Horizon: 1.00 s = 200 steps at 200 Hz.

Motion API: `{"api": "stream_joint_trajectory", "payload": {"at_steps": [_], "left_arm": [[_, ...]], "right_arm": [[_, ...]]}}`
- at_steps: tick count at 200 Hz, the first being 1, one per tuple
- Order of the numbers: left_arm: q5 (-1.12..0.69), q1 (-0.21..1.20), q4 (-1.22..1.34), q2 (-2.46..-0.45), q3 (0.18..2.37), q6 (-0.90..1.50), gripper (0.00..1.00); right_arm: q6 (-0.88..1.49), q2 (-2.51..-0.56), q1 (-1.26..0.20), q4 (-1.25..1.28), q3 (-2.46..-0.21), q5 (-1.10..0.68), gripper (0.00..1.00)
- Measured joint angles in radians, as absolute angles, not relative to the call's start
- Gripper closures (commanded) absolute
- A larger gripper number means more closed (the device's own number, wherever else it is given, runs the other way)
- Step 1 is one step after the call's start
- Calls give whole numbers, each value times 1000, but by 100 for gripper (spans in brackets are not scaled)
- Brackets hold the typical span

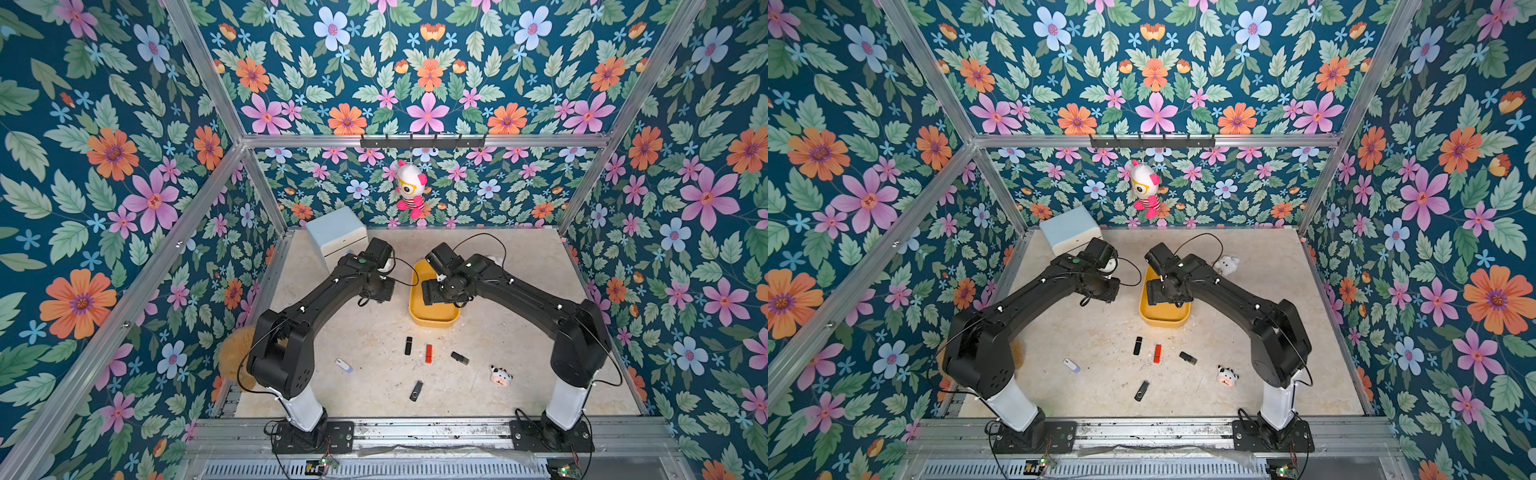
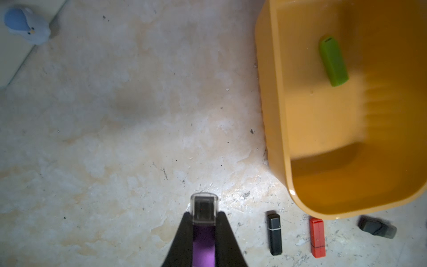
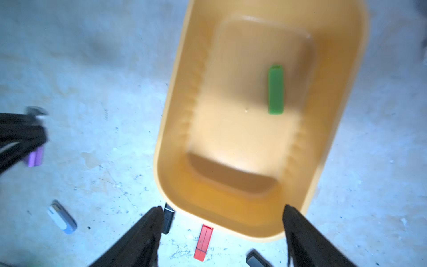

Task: Put the usb flash drive into the storage box
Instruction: Place the USB flash in the storage box.

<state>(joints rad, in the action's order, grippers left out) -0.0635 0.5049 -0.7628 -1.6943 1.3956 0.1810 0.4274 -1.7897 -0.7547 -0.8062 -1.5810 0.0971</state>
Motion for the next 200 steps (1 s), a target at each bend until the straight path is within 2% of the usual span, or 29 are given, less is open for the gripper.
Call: {"api": "stream_joint_trajectory", "payload": {"at_steps": [31, 54, 87, 129, 200], "left_arm": [[-88, 527, -762, -1729, 1477, 181, 100], [-105, 560, -761, -1787, 1561, 181, 100], [-128, 624, -782, -1898, 1730, 177, 100], [-142, 673, -787, -2038, 1871, 178, 100], [-98, 710, -744, -2205, 1897, 221, 100]], "right_arm": [[481, -1669, -670, -828, -1546, 157, 9], [525, -1526, -556, -857, -1390, 186, 9], [562, -1370, -473, -865, -1200, 171, 7], [617, -1279, -437, -855, -1054, 164, 3], [673, -1192, -430, -805, -950, 109, 2]]}}
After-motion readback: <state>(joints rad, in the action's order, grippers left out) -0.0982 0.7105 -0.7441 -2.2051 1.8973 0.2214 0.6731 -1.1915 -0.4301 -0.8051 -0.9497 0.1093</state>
